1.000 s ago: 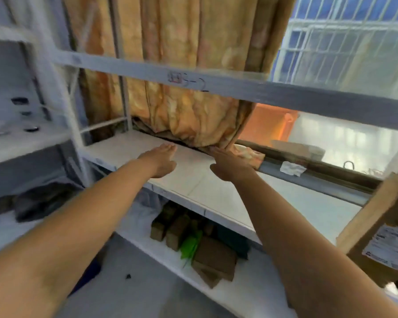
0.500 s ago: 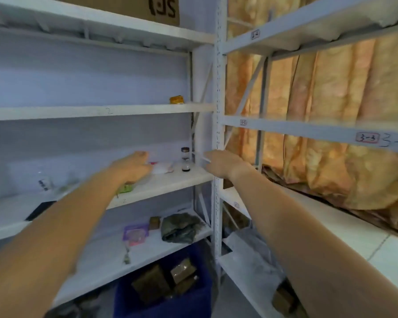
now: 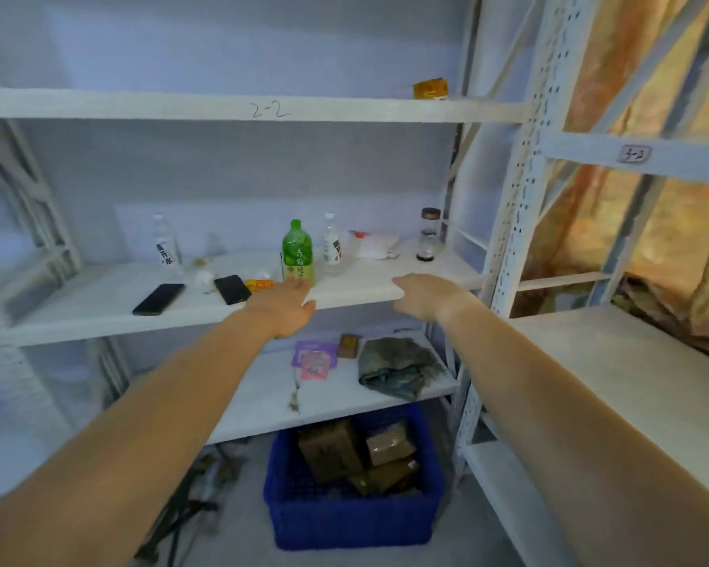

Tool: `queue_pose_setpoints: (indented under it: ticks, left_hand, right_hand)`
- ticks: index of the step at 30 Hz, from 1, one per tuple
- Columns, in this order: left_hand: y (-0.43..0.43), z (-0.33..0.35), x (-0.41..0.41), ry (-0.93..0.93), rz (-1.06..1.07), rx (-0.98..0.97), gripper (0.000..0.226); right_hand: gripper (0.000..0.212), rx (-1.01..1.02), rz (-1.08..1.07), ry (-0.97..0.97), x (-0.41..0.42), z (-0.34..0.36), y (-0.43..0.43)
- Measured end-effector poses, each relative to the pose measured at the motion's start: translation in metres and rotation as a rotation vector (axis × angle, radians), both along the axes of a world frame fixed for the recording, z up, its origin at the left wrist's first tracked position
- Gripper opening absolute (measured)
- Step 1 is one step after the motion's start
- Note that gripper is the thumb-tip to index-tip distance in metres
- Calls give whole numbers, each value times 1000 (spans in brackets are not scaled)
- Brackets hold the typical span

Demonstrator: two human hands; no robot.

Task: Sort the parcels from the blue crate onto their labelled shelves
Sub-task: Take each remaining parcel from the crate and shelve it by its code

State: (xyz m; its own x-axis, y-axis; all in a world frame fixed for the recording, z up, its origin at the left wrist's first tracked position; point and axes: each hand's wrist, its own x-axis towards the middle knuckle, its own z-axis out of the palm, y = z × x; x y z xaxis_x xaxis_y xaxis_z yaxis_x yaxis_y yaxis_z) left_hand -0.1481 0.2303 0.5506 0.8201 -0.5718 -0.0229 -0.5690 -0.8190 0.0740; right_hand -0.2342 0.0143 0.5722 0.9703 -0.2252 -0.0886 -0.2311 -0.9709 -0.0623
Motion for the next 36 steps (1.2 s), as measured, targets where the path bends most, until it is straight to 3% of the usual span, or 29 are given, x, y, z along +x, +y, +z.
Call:
queue_pose_setpoints:
  ticks: [9, 13, 18, 22, 26, 28, 36]
  left_hand:
    - [-68, -59, 78, 130, 136, -8, 57]
    - [-74, -111, 93, 239, 156, 30, 56]
    - [-75, -199, 114, 374, 206, 84, 58]
    - [-91, -286, 113, 553, 162, 134, 58]
    - [-115, -376, 101, 764, 80, 194, 58]
    - [-130, -414, 99, 814, 32, 225, 58]
    - [-189, -542, 166, 770, -46, 186, 59]
  right_hand:
    - [54, 91, 168, 68, 130, -56, -49]
    - [42, 172, 214, 190, 157, -124, -49]
    - [44, 290, 213, 342, 169, -223, -62]
    - [28, 398, 154, 450, 156, -306, -78]
    - [47, 467, 23, 559, 125, -384, -103]
    - [52, 461, -20, 518, 117, -419, -112]
    - [55, 624, -312, 412, 156, -555, -138]
